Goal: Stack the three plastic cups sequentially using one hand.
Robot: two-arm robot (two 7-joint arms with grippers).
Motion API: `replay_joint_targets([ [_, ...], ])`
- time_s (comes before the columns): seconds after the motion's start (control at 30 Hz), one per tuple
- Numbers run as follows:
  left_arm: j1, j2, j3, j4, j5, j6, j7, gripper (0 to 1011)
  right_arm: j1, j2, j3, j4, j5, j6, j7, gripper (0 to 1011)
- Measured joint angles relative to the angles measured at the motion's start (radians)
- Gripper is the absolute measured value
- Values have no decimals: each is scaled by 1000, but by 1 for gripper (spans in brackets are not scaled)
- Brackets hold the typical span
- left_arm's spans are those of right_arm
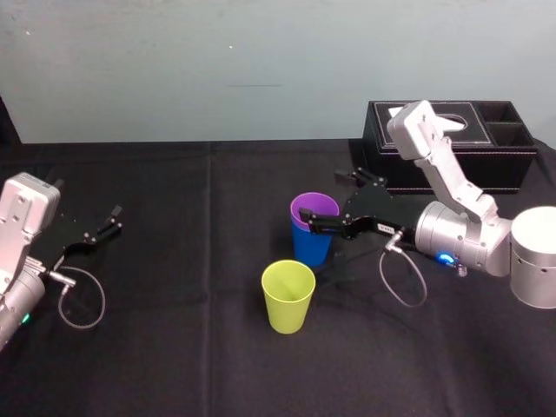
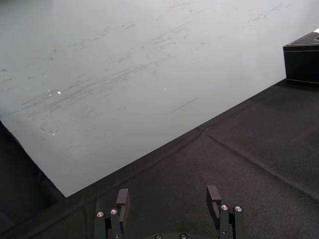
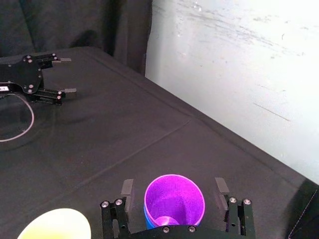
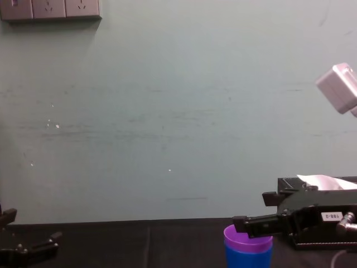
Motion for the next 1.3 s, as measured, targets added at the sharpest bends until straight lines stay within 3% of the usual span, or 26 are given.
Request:
replay_joint_targets([
  [0.17, 0, 0, 0, 0, 0, 0, 0, 1010, -18, 16, 14, -27, 7, -4, 1, 1003],
  [0.3, 0, 0, 0, 0, 0, 0, 0, 1010, -54, 49, 40, -74, 25, -10, 3, 1003],
  [0.47, 0, 0, 0, 0, 0, 0, 0, 1010, -131, 115, 88, -152, 68, -27, 21, 1003],
  [0.73, 0, 0, 0, 0, 0, 0, 0, 1010, -228, 199, 126, -226, 116, -69, 58, 1002],
  [1.03, 0, 0, 0, 0, 0, 0, 0, 1010, -305, 247, 109, -253, 119, -112, 84, 1003],
  [1.3, 0, 0, 0, 0, 0, 0, 0, 1010, -320, 240, 74, -245, 100, -125, 90, 1003],
])
